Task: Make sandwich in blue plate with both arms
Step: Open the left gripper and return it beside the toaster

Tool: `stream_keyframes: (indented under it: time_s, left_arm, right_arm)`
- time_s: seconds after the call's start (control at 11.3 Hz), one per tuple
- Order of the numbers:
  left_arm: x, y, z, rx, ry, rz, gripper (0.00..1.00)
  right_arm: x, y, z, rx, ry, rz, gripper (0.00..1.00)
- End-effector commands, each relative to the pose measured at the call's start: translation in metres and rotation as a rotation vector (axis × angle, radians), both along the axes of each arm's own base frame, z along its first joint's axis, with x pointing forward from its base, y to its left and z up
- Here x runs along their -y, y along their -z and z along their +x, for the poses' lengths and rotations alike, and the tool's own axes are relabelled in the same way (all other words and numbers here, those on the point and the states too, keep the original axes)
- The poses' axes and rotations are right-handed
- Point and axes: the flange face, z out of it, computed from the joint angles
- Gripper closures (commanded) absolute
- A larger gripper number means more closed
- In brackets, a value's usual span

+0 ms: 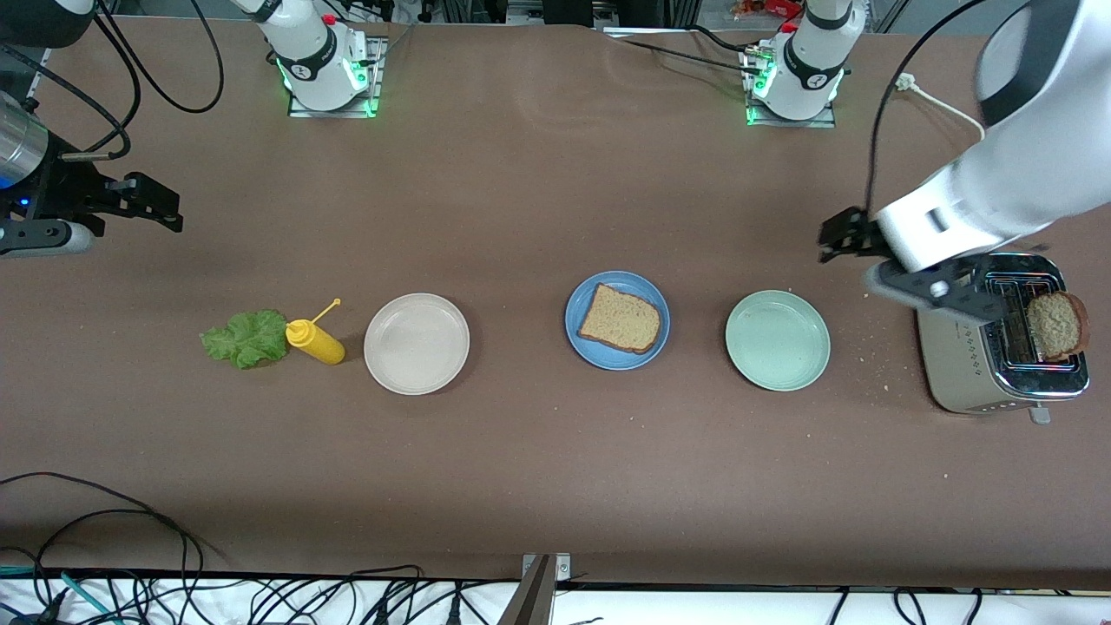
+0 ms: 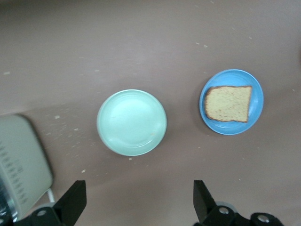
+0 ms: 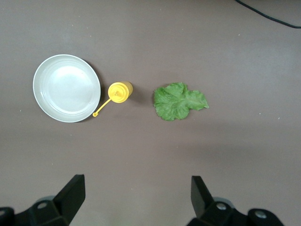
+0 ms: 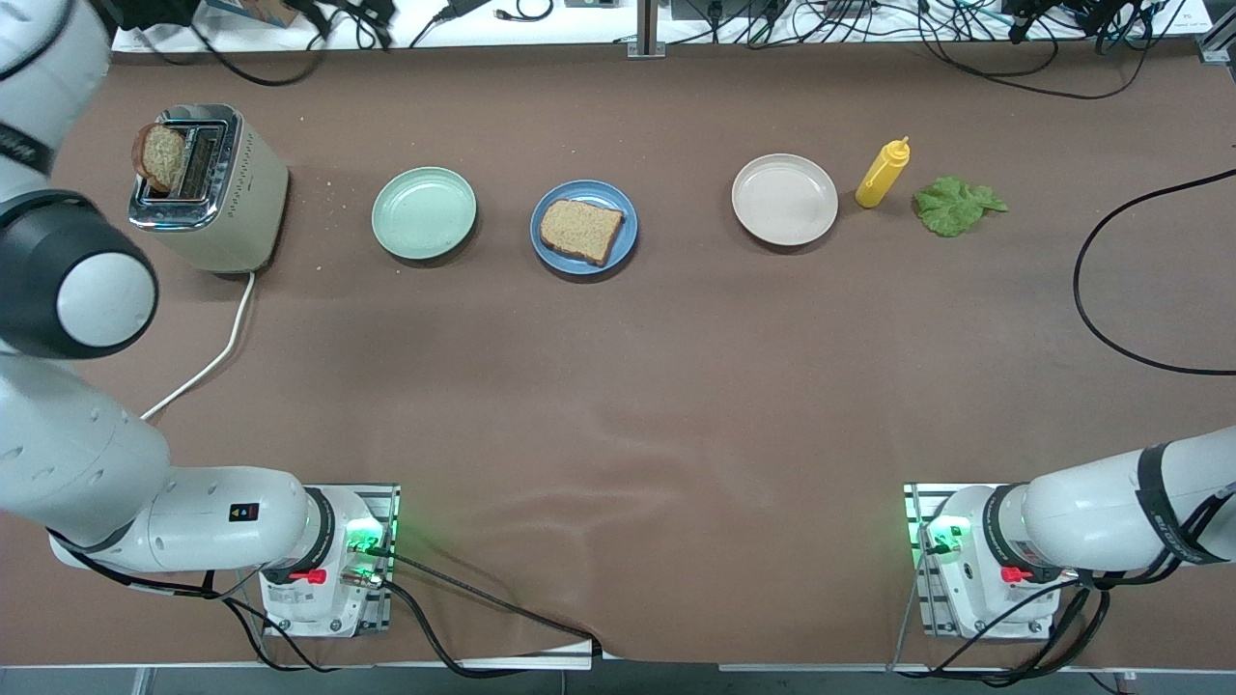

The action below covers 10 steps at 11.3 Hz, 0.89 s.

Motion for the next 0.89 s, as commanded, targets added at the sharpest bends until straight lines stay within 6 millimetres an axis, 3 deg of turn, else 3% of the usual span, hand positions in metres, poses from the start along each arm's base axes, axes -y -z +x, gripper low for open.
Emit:
stream_keyframes:
  time_s: [0.0, 0.09, 0.27, 0.36, 0.53, 0.8]
  left_arm:
    - [-0.033, -0.02, -0.044, 0.022, -0.07, 0.071, 0.0]
    - [-0.036, -0.017, -0.053, 0.032, -0.069, 0.078, 0.0]
    - [-0.048, -0.01, -0.068, 0.015, -0.1, 0.093, 0.0]
    - [-0.058, -0.01, -0.066, 0.011, -0.114, 0.093, 0.0]
    - [-0.058, -0.01, -0.053, 0.015, -0.116, 0.082, 0.0]
    - [-0.059, -0.009, -0.052, 0.011, -0.119, 0.079, 0.0]
  right_arm:
    - [0.006, -0.004, 0.001, 0.0, -0.006, -0.006, 0.0]
    - [0.006, -0.004, 0.001, 0.0, -0.005, -0.007, 0.0]
    - [-0.04, -0.013, -0.001, 0.028, -0.053, -0.096, 0.0]
    - [-0.038, -0.013, -0.001, 0.029, -0.039, -0.095, 0.0]
    - [-0.031, -0.012, 0.0, 0.025, -0.021, -0.08, 0.0]
    - [0.01, -0.013, 0.003, 0.013, 0.092, 0.087, 0.0]
